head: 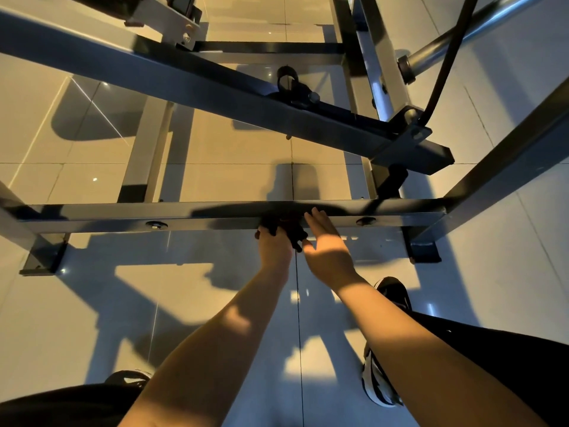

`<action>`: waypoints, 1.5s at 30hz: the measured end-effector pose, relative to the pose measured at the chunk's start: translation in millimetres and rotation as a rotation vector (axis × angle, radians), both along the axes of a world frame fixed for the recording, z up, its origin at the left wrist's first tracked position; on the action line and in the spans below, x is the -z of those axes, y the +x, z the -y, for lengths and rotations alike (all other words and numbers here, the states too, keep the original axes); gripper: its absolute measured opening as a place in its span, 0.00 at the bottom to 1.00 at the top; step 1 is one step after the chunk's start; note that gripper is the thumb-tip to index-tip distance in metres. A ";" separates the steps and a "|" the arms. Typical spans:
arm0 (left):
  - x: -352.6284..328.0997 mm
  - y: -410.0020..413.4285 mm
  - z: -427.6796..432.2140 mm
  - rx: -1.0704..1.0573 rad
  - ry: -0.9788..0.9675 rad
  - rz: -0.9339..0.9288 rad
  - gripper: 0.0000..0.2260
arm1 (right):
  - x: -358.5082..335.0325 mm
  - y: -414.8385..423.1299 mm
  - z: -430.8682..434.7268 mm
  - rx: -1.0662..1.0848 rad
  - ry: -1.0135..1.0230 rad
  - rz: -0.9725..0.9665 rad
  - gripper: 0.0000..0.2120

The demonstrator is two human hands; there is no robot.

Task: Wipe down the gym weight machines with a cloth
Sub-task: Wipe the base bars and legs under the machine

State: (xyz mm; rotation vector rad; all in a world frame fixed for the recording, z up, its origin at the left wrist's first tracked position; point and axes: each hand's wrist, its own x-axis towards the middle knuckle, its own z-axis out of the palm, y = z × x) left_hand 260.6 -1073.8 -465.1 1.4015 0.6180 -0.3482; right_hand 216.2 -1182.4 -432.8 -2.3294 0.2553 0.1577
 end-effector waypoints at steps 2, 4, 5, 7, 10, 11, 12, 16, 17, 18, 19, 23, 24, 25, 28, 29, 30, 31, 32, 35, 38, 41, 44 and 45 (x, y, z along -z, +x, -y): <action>0.0 -5.4 9.9 0.035 0.023 0.042 0.16 | 0.1 1.2 0.3 0.018 0.006 -0.001 0.29; -6.1 -9.8 14.0 0.075 0.001 0.075 0.13 | -1.3 2.9 0.1 0.052 0.024 0.014 0.28; -7.4 -10.7 11.4 0.091 -0.023 0.077 0.12 | -2.3 3.2 -0.4 0.064 0.034 0.019 0.28; -11.3 -5.8 -2.4 0.067 -0.034 0.025 0.11 | -4.1 2.5 -2.2 0.068 0.045 0.022 0.27; -2.7 9.9 -27.1 -0.073 0.052 -0.113 0.11 | -2.8 1.7 -2.2 0.050 0.050 0.024 0.27; -1.0 11.8 -30.7 -0.073 0.100 -0.119 0.12 | -2.5 1.7 -1.2 0.049 0.058 0.021 0.27; -1.8 10.7 -29.6 -0.043 0.127 -0.093 0.13 | -2.5 1.6 -0.1 0.048 0.067 0.014 0.27; -14.2 -13.3 3.4 0.178 0.042 0.088 0.14 | -7.0 0.9 1.9 0.056 0.084 0.011 0.27; -15.4 -15.9 9.7 0.198 0.025 0.119 0.13 | -7.9 1.0 2.0 0.063 0.081 0.016 0.27; -17.9 -15.8 13.1 0.191 0.007 0.127 0.12 | -8.3 1.7 2.3 0.071 0.082 0.019 0.27; -19.1 -12.9 12.8 0.152 -0.019 0.100 0.12 | -8.7 2.0 2.9 0.074 0.083 0.018 0.27; -10.3 1.1 -6.7 0.009 0.028 -0.082 0.11 | -8.7 0.1 3.2 0.042 0.091 -0.003 0.27; -6.2 2.1 -9.7 0.007 0.062 -0.080 0.12 | -8.0 0.2 3.2 0.039 0.095 -0.006 0.27; -4.4 2.7 -10.4 0.004 0.070 -0.067 0.14 | -7.4 0.5 2.9 0.039 0.099 -0.010 0.28; -8.0 -2.3 1.1 0.028 0.023 -0.013 0.15 | -5.0 1.9 2.2 0.054 0.088 0.001 0.27; -10.4 -4.3 4.4 0.028 -0.013 -0.002 0.14 | -4.6 1.9 2.1 0.059 0.083 0.004 0.27; -11.6 -5.8 5.7 0.026 -0.042 0.003 0.14 | -4.2 1.6 1.7 0.064 0.080 0.006 0.27; -11.9 -6.0 4.3 0.026 -0.052 0.003 0.14 | -3.9 1.4 1.0 0.068 0.074 0.009 0.27; -14.0 -4.4 1.5 0.015 -0.040 -0.008 0.14 | -3.7 1.7 0.0 0.067 0.058 0.012 0.27; -13.6 9.2 -24.0 -0.148 -0.018 -0.055 0.13 | -3.7 8.3 -7.5 -0.024 -0.048 0.004 0.30; -5.2 22.4 -55.9 -0.208 0.027 -0.047 0.15 | -3.7 15.3 -21.0 -0.118 -0.075 -0.016 0.30; 16.8 26.0 -58.1 -0.077 0.235 -0.053 0.23 | -4.0 14.8 -26.6 -0.097 -0.028 -0.016 0.29; -7.1 5.3 -25.3 -0.031 0.094 -0.037 0.19 | -6.7 11.4 -24.1 -0.004 0.054 -0.017 0.28; -10.4 -0.8 -12.4 0.010 0.026 -0.018 0.16 | -8.1 10.2 -22.5 0.030 0.071 -0.014 0.28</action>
